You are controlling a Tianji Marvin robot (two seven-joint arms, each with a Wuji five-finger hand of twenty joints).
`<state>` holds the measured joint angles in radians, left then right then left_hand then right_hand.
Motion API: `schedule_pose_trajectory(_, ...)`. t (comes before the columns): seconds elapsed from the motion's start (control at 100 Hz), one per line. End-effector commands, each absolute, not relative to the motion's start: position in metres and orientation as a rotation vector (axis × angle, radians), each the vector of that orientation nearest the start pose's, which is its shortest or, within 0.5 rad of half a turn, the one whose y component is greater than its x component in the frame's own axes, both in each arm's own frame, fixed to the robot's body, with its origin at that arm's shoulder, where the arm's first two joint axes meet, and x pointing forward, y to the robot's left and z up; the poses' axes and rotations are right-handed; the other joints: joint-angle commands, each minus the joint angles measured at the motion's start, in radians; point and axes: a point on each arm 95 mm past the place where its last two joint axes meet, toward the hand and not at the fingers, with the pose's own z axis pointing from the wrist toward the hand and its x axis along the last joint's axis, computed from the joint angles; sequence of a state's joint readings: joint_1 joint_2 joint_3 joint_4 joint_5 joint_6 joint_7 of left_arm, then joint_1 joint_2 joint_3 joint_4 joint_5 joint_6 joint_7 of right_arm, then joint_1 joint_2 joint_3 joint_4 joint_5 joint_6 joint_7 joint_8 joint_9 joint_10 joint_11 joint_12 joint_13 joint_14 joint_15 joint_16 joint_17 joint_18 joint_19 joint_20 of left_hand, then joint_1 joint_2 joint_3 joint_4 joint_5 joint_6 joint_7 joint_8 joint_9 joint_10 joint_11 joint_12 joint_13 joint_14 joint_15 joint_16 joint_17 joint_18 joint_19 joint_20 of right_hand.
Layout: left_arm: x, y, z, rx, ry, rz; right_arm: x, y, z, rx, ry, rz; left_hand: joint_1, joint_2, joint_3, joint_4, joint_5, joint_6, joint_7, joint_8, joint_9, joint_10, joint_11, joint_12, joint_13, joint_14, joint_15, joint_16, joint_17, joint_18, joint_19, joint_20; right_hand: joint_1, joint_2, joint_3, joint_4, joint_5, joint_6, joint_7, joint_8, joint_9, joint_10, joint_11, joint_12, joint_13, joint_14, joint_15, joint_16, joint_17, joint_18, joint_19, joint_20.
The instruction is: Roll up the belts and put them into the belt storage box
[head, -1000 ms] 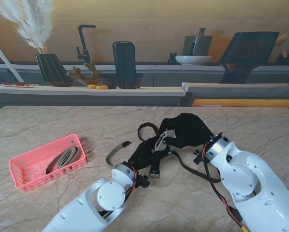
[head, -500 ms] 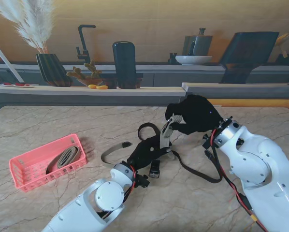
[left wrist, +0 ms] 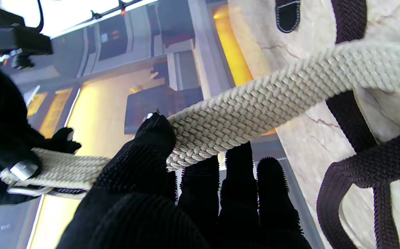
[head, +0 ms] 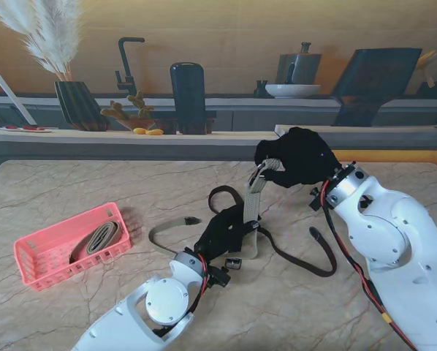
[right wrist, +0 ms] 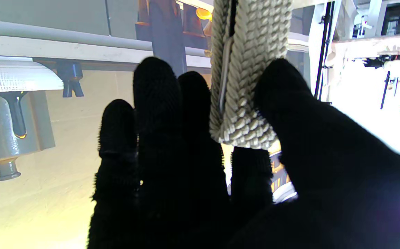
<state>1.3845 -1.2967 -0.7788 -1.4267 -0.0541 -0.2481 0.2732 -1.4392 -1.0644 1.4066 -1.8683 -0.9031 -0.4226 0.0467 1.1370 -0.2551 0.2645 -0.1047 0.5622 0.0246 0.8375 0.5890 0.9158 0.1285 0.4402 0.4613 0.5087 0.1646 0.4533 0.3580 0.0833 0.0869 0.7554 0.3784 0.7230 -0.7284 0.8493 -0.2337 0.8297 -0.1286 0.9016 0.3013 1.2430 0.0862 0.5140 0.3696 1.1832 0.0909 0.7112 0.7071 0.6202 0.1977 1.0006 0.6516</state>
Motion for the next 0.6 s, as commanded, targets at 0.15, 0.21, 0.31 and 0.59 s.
schedule_pose_trajectory(0.15,0.370,-0.185,-0.336,-2.232,0.662,-2.505,0.423,0.009,-0.162,0.641,1.470,1.896,-0.018,-0.038,0.161,-0.028,-0.052,-0.016,0.146,0.087,0.049,0.006,0.040,0.029,0.059,0.024,0.059,0.006,0.033,0.032,0.046,0.028,0.073,0.039,0.074,0.026,0.050,-0.116,0.133,0.035,0.030,-0.032,0.033,0.011,0.033,-0.031,-0.001,0.008,-0.014,-0.012,0.016,-0.015)
schedule_pose_trajectory(0.21,0.369,-0.186,-0.336,-2.274,0.628,-2.505,0.425,0.010,-0.166,0.655,1.471,1.897,-0.016,-0.046,0.185,-0.028,-0.083,-0.018,0.182,0.137,0.059,0.005,0.064,0.064,0.077,0.036,0.078,0.015,0.043,0.039,0.052,0.031,0.074,0.039,0.072,0.027,0.049,-0.116,0.133,0.035,0.029,-0.031,0.033,0.010,0.032,-0.029,-0.001,0.008,-0.014,-0.012,0.015,-0.015)
schedule_pose_trajectory(0.31,0.367,-0.187,-0.336,-2.366,0.559,-2.503,0.429,0.012,-0.171,0.679,1.471,1.897,-0.001,-0.055,0.226,-0.023,-0.130,-0.025,0.226,0.217,0.047,-0.014,0.126,0.193,0.173,0.087,0.163,0.075,0.108,0.083,0.089,0.045,0.075,0.040,0.071,0.029,0.049,-0.114,0.134,0.035,0.029,-0.030,0.034,0.011,0.032,-0.028,-0.001,0.009,-0.016,-0.010,0.015,-0.015)
schedule_pose_trajectory(0.59,0.366,-0.188,-0.340,-2.598,0.453,-2.445,0.433,0.013,-0.177,0.688,1.478,1.891,-0.201,-0.121,0.334,-0.014,-0.062,-0.011,0.109,0.117,0.059,0.028,0.279,0.373,0.402,0.152,0.439,0.214,0.313,0.237,0.365,0.148,0.076,0.041,0.069,0.032,0.048,-0.112,0.134,0.035,0.027,-0.027,0.038,0.011,0.031,-0.025,0.001,0.010,-0.017,-0.008,0.014,-0.015)
